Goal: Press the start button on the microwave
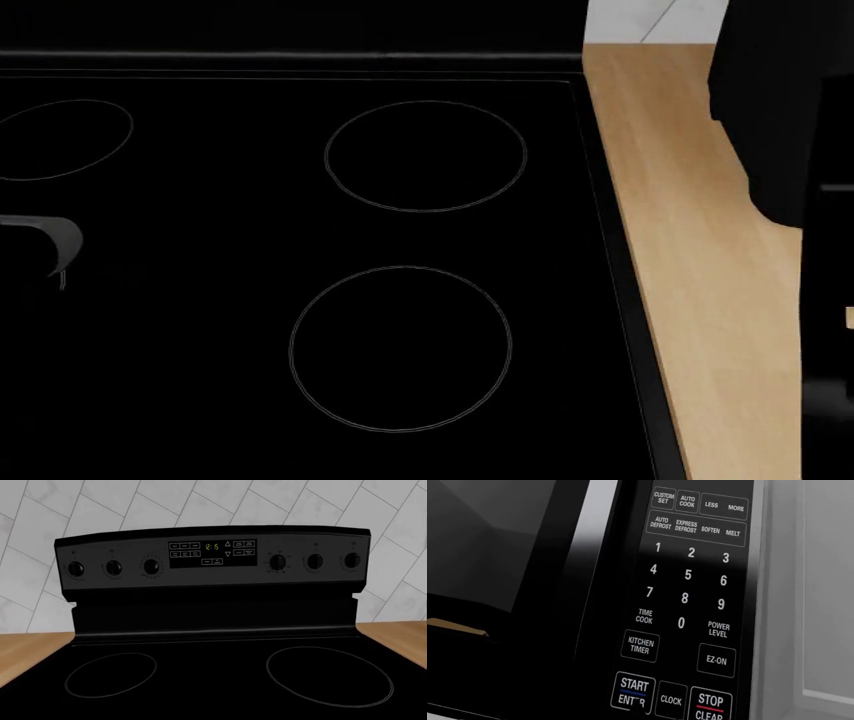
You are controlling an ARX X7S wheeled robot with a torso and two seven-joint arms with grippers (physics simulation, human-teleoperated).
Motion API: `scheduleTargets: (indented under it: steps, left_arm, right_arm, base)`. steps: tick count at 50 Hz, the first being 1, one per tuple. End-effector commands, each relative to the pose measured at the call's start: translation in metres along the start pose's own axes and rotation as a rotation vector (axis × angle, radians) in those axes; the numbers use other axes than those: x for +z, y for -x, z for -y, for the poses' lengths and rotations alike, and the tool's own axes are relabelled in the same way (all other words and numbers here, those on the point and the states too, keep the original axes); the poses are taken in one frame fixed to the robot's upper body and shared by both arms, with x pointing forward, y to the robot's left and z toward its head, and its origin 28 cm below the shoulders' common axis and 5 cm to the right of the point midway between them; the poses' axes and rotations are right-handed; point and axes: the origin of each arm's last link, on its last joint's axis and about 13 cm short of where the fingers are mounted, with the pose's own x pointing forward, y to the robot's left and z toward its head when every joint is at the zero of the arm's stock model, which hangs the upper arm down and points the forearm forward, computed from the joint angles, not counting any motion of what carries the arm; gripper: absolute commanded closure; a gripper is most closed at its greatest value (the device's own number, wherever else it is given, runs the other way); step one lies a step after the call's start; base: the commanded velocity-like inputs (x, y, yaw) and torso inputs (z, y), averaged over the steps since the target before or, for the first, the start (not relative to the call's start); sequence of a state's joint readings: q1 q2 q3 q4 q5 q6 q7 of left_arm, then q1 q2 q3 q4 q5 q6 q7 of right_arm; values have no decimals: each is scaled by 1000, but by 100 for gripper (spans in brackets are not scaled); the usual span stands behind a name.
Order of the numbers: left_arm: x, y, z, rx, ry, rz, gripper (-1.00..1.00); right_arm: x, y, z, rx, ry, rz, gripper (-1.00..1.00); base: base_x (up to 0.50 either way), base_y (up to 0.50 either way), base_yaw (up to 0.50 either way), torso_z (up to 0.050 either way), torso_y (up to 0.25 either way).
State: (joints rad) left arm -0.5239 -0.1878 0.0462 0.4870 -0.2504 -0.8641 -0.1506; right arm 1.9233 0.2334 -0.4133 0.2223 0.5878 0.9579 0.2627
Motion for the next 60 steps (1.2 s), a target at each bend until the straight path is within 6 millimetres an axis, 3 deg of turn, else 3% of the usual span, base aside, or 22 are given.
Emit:
scheduleTargets:
  steps: [1, 15, 34, 60]
  left_arm:
    - [-3, 3, 0, -6, -3, -4, -100]
    - [-6, 1, 0, -14, -8, -11, -100]
    - [-10, 2, -1, -13, -3, -19, -100]
    - [-13, 5, -4, -1, -1, -29, -100]
  right_arm:
    - [-9, -20, -2, -12, 12, -15, 100]
    - [-15, -40, -4, -5, 17, -43, 100]
    - [-47, -70, -4, -28, -11, -109, 100]
    - [-67, -70, -3, -43, -11, -165, 100]
  base:
    - [0, 0, 0, 0, 0]
    - [0, 0, 0, 0, 0]
    - [0, 0, 0, 0, 0]
    - [5, 0, 1, 0, 0]
